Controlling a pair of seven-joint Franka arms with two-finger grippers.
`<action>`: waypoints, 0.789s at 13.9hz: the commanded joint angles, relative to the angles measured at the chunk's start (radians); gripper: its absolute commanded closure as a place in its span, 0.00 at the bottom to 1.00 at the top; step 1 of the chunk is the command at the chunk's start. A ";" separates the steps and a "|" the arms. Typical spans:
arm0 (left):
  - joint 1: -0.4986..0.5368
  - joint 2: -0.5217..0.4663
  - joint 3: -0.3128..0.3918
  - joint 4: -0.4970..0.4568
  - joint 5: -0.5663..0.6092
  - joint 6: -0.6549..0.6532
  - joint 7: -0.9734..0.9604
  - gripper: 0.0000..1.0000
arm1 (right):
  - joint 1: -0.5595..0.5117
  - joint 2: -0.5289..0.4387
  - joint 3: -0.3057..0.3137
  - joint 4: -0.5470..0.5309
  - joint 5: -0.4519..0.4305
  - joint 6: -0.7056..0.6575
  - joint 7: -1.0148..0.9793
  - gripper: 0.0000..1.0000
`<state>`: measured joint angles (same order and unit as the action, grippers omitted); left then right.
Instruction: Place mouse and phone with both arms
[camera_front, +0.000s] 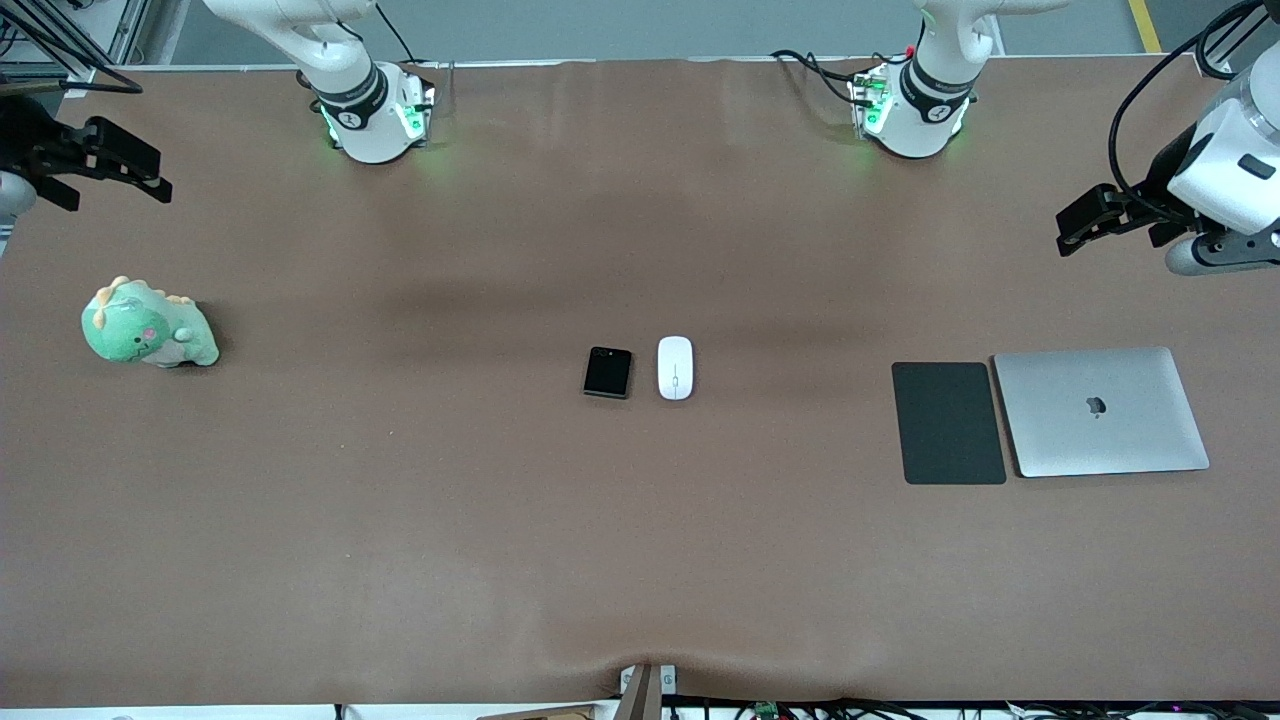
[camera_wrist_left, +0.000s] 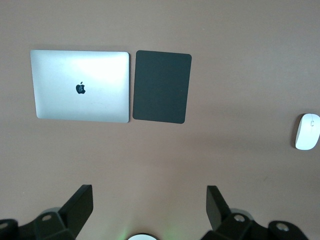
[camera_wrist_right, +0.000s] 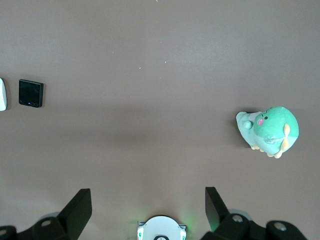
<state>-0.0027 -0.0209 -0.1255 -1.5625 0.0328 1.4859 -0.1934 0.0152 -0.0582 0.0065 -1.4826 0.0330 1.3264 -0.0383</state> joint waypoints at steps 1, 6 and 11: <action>0.009 -0.005 0.006 0.001 -0.004 -0.015 0.022 0.00 | -0.001 -0.006 0.003 0.002 0.002 -0.006 -0.009 0.00; 0.006 0.006 0.004 0.001 -0.004 -0.015 0.022 0.00 | -0.001 -0.006 0.003 0.002 0.002 -0.006 -0.009 0.00; -0.005 0.019 0.001 0.002 -0.005 -0.013 0.017 0.00 | -0.001 -0.006 0.003 0.002 0.002 -0.006 -0.009 0.00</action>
<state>-0.0022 -0.0110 -0.1248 -1.5719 0.0328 1.4818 -0.1925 0.0153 -0.0582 0.0066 -1.4825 0.0330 1.3264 -0.0383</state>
